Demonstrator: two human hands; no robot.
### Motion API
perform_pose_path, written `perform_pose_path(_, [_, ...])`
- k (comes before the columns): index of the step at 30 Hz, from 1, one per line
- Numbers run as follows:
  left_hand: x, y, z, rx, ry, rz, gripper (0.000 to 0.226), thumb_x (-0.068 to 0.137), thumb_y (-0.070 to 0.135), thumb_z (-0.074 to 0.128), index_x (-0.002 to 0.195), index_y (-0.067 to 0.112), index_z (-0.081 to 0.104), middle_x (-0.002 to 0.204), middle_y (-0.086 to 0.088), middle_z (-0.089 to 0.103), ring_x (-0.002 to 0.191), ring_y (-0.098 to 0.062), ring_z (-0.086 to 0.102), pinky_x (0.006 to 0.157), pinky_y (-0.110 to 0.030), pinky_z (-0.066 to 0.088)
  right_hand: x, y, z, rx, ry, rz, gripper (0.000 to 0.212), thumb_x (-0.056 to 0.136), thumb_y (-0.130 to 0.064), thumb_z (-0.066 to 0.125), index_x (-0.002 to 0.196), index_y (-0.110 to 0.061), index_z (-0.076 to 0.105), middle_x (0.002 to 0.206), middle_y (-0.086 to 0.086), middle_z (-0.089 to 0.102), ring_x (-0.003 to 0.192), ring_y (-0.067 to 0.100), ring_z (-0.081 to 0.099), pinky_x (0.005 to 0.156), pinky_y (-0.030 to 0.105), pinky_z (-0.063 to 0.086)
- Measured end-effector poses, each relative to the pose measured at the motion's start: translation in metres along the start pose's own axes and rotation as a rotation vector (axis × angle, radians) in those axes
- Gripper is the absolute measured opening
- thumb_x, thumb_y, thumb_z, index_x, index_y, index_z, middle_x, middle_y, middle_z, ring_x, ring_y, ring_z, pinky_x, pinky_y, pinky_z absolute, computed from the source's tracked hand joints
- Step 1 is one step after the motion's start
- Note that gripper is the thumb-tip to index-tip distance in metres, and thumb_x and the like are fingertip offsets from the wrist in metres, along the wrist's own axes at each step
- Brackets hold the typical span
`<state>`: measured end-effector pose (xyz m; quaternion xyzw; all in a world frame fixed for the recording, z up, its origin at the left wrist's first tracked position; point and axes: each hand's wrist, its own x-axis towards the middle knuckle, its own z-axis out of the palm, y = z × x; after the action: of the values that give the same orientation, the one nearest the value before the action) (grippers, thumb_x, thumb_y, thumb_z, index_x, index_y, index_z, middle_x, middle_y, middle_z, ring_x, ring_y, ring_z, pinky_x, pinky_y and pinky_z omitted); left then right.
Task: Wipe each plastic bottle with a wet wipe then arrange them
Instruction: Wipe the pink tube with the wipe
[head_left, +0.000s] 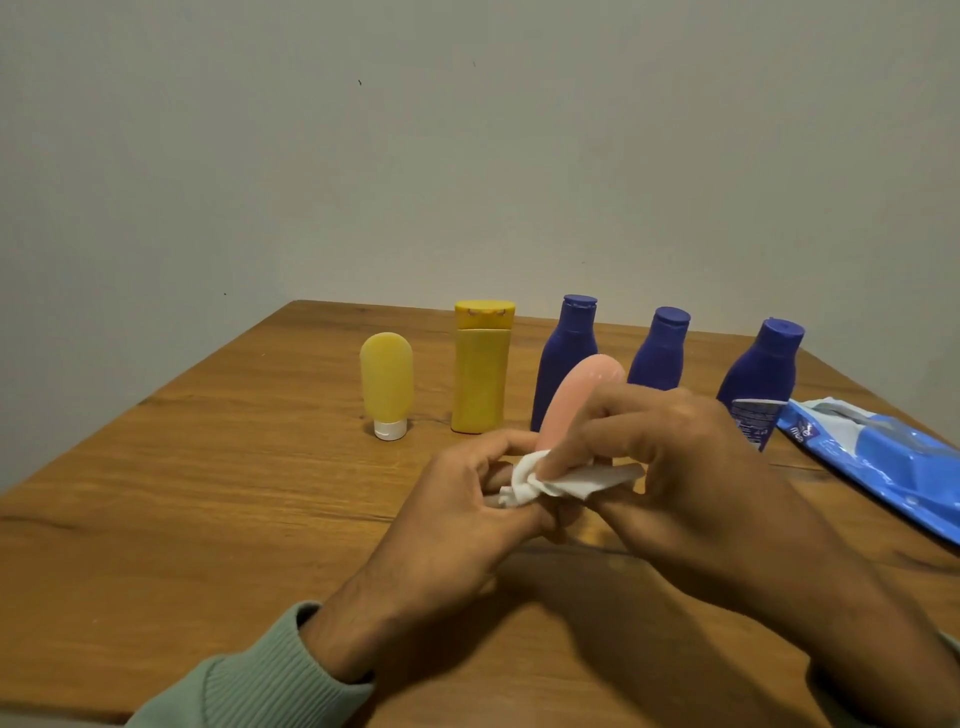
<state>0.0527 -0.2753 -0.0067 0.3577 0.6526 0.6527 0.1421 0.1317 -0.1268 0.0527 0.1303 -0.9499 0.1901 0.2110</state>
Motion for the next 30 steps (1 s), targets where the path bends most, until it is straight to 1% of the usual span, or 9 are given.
perform_pose_path(5, [0.002, 0.004, -0.003, -0.132, -0.021, -0.034, 0.037, 0.078, 0.004, 0.076, 0.113, 0.003, 0.064, 0.092, -0.012, 0.074, 0.078, -0.025, 0.071, 0.072, -0.028, 0.055, -0.001, 0.01, -0.003, -0.026, 0.112, -0.005, 0.023, 0.073, -0.01, 0.076, 0.09, -0.026, 0.073, 0.088, -0.018, 0.061, 0.083, 0.002, 0.058, 0.068, 0.02, 0.048])
perform_pose_path(8, [0.0, 0.003, -0.004, -0.143, -0.045, -0.068, 0.037, 0.08, 0.008, 0.074, 0.115, 0.004, 0.063, 0.083, -0.012, 0.07, 0.076, -0.028, 0.068, 0.074, -0.033, 0.056, -0.001, 0.021, -0.002, -0.035, 0.284, -0.001, 0.026, 0.073, -0.007, 0.075, 0.093, -0.023, 0.072, 0.09, -0.015, 0.061, 0.084, 0.0, 0.058, 0.068, 0.014, 0.046])
perform_pose_path(11, [-0.002, 0.004, -0.003, -0.13, -0.095, -0.103, 0.042, 0.08, 0.012, 0.075, 0.119, 0.012, 0.061, 0.092, -0.015, 0.072, 0.078, -0.033, 0.07, 0.074, -0.035, 0.056, 0.0, 0.028, -0.001, -0.039, 0.474, 0.029, 0.029, 0.077, -0.003, 0.07, 0.1, -0.019, 0.069, 0.09, -0.013, 0.057, 0.083, -0.008, 0.054, 0.07, 0.008, 0.045])
perform_pose_path(13, [-0.003, 0.003, -0.002, -0.12, -0.137, -0.126, 0.045, 0.08, 0.012, 0.076, 0.121, 0.015, 0.059, 0.097, -0.013, 0.072, 0.083, -0.033, 0.071, 0.077, -0.036, 0.056, 0.002, 0.03, -0.001, -0.034, 0.539, 0.056, 0.031, 0.079, -0.003, 0.068, 0.104, -0.021, 0.066, 0.091, -0.014, 0.056, 0.084, -0.01, 0.052, 0.075, 0.002, 0.041])
perform_pose_path(17, [-0.007, 0.005, 0.006, -0.136, -0.194, -0.162, 0.046, 0.08, 0.008, 0.075, 0.121, 0.015, 0.055, 0.096, -0.009, 0.072, 0.085, -0.03, 0.07, 0.081, -0.037, 0.057, 0.004, 0.03, 0.001, 0.038, 0.531, 0.1, 0.035, 0.081, -0.007, 0.068, 0.102, -0.033, 0.058, 0.089, -0.03, 0.05, 0.088, -0.014, 0.053, 0.075, 0.0, 0.04])
perform_pose_path(22, [-0.004, 0.003, 0.004, -0.194, -0.14, -0.179, 0.043, 0.08, 0.014, 0.072, 0.12, 0.01, 0.056, 0.092, -0.015, 0.071, 0.082, -0.035, 0.068, 0.086, -0.059, 0.054, 0.004, 0.028, -0.006, 0.112, 0.628, 0.137, 0.026, 0.082, -0.016, 0.068, 0.1, -0.033, 0.06, 0.088, -0.028, 0.055, 0.086, -0.01, 0.056, 0.069, 0.003, 0.044])
perform_pose_path(24, [-0.004, 0.002, 0.003, -0.177, -0.129, -0.168, 0.044, 0.08, 0.014, 0.074, 0.121, 0.014, 0.058, 0.093, -0.015, 0.07, 0.082, -0.037, 0.068, 0.085, -0.057, 0.055, 0.004, 0.027, -0.005, 0.131, 0.567, 0.129, 0.026, 0.083, -0.015, 0.067, 0.1, -0.034, 0.061, 0.089, -0.029, 0.055, 0.088, -0.01, 0.056, 0.07, 0.004, 0.044])
perform_pose_path(27, [-0.004, 0.003, 0.004, -0.117, -0.139, -0.148, 0.046, 0.083, 0.008, 0.073, 0.124, 0.021, 0.058, 0.106, -0.013, 0.069, 0.088, -0.043, 0.069, 0.086, -0.049, 0.057, 0.005, 0.024, 0.002, 0.098, 0.46, 0.101, 0.032, 0.083, -0.007, 0.064, 0.102, -0.032, 0.059, 0.091, -0.028, 0.053, 0.09, -0.013, 0.052, 0.073, 0.001, 0.04])
perform_pose_path(30, [-0.005, 0.002, 0.004, -0.107, -0.098, -0.136, 0.054, 0.079, 0.011, 0.076, 0.127, 0.024, 0.055, 0.105, -0.014, 0.07, 0.09, -0.043, 0.069, 0.087, -0.05, 0.056, 0.003, 0.018, 0.004, 0.075, 0.382, 0.07, 0.033, 0.08, -0.004, 0.065, 0.104, -0.028, 0.063, 0.093, -0.013, 0.06, 0.086, -0.004, 0.054, 0.078, 0.003, 0.042])
